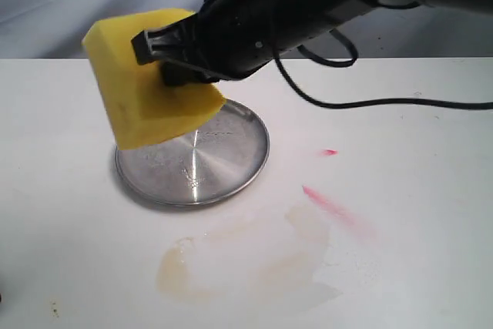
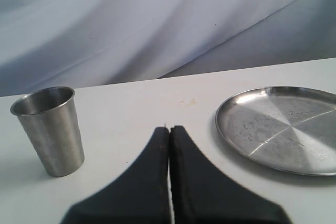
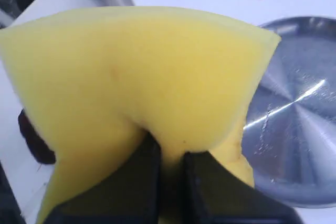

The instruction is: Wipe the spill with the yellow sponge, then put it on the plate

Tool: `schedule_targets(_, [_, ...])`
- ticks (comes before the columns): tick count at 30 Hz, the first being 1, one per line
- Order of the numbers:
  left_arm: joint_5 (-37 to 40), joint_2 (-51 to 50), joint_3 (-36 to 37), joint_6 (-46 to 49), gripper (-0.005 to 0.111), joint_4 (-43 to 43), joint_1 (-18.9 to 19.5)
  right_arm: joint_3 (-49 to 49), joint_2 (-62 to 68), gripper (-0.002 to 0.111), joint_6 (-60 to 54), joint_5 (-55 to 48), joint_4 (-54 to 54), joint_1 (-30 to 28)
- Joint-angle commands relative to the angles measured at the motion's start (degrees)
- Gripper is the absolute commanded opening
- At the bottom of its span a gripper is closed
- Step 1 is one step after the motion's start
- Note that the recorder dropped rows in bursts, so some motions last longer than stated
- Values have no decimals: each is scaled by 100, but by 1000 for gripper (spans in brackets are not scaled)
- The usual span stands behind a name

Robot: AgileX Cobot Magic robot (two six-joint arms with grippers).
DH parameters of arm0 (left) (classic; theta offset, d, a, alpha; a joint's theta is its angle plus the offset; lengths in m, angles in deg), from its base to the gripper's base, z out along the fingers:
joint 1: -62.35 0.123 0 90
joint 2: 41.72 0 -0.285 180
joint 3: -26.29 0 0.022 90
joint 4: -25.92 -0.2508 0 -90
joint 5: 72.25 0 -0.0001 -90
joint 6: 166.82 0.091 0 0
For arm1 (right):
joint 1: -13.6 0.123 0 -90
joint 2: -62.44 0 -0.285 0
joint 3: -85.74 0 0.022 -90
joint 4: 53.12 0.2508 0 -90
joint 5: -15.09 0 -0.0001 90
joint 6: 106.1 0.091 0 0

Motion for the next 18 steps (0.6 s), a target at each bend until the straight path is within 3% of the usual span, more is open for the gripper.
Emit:
schedule_targets(1, [-37, 20, 27, 2, 0, 22, -29, -3, 34, 0, 60, 210, -68, -242])
schedule_targets(11, [-37, 20, 27, 2, 0, 22, -29, -3, 843, 0, 349, -1788, -1020, -46])
schedule_targets(18, [-37, 20, 27, 2, 0, 22, -29, -3, 1472, 0, 582, -1614, -1380, 500])
